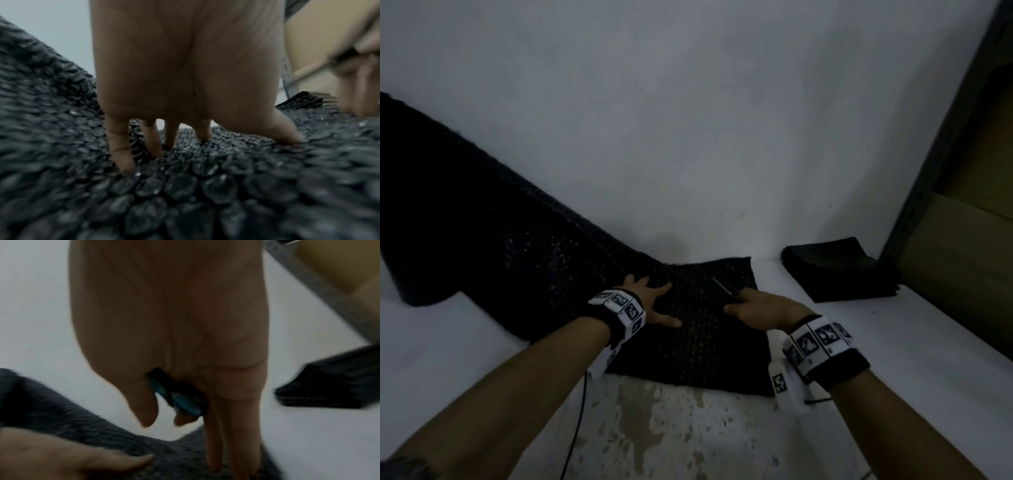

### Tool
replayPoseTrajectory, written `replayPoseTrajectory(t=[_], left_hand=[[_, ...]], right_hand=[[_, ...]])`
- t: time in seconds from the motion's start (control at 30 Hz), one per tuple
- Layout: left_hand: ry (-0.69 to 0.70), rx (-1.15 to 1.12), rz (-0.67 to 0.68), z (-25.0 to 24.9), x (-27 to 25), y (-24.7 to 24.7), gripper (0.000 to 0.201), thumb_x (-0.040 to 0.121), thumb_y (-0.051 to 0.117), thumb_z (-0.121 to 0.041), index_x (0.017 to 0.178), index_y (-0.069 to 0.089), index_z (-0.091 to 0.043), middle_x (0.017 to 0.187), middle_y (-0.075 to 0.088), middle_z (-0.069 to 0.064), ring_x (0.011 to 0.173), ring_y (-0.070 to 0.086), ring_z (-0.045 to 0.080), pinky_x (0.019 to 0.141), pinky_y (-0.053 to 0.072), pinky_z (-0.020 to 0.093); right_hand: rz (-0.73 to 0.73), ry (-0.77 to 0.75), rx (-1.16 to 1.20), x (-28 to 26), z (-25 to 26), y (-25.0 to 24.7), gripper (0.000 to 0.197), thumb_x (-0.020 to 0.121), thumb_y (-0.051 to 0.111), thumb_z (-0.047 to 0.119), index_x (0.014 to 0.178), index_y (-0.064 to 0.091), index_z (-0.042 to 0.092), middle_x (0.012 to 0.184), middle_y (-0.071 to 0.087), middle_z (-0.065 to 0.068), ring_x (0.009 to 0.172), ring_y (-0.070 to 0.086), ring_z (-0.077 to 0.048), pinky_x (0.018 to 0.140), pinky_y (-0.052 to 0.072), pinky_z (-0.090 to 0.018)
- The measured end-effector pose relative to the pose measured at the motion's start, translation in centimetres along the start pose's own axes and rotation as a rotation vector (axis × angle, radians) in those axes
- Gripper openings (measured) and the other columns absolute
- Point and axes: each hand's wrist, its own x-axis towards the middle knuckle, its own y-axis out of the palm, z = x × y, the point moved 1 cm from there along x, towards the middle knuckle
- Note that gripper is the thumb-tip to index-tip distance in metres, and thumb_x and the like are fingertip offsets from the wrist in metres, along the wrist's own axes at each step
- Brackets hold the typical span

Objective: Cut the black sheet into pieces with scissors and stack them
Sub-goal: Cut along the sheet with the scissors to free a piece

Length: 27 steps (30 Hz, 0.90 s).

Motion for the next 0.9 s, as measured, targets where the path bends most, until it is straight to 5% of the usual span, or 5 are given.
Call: replayPoseTrajectory(t=[0.13, 0.33, 0.5, 0.67, 0.9], left_hand=[[-0.008, 0.035, -0.046, -0.1, 0.4, 0.0, 0.119, 0.053, 0.045, -0.101, 0.153, 0.004, -0.053, 0.164, 0.006, 0.010, 0.146, 0.005, 0.046, 0.111, 0.028, 0.065], [-0.005, 0.062, -0.034, -0.5, -0.4, 0.1, 0.114, 0.068, 0.047, -0.092, 0.158, 0.001, -0.040, 0.162, 0.009, 0.015, 0.146, 0.009, 0.044, 0.113, 0.027, 0.060], [0.073, 0.031, -0.037, 0.6, -1.1, 0.7, 0.123, 0.067, 0.055, -0.088, 0.158, -0.005, -0.032, 0.161, 0.010, 0.015, 0.146, 0.012, 0.041, 0.118, 0.024, 0.054], [0.188, -0.031, -0.014, 2.0, -2.1, 0.9, 0.118, 0.072, 0.063, -0.079, 0.158, -0.004, -0.035, 0.166, -0.006, 0.005, 0.151, 0.006, 0.032, 0.123, 0.015, 0.046], [0.153, -0.009, 0.035, 1.5, -2.7, 3.1, 0.119, 0.051, 0.037, -0.102, 0.150, -0.011, -0.055, 0.164, -0.023, -0.002, 0.150, -0.019, 0.029, 0.120, -0.002, 0.061]], right_hand=[[-0.037, -0.065, 0.004, 1.7, 3.4, 1.3, 0.061, 0.102, 0.047, 0.047, 0.144, 0.030, 0.006, 0.143, 0.047, -0.016, 0.125, 0.052, -0.031, 0.089, 0.041, -0.032], [0.045, 0.097, -0.251, 4.8, 3.9, 2.9, 0.086, 0.100, 0.047, 0.054, 0.157, 0.006, 0.004, 0.158, 0.030, -0.020, 0.139, 0.041, -0.035, 0.108, 0.040, -0.039], [0.006, 0.095, -0.327, 6.2, 3.2, 3.0, 0.091, 0.095, 0.056, 0.057, 0.154, 0.012, 0.004, 0.158, 0.029, -0.018, 0.140, 0.040, -0.035, 0.111, 0.040, -0.044], [-0.021, 0.068, -0.351, 6.4, 2.4, 3.0, 0.092, 0.092, 0.059, 0.059, 0.151, 0.017, 0.003, 0.156, 0.029, -0.018, 0.139, 0.040, -0.034, 0.108, 0.042, -0.044], [-0.056, 0.045, -0.305, 6.0, 1.0, 2.4, 0.100, 0.091, 0.053, 0.067, 0.155, 0.009, 0.004, 0.160, 0.024, -0.016, 0.142, 0.037, -0.031, 0.112, 0.038, -0.042]])
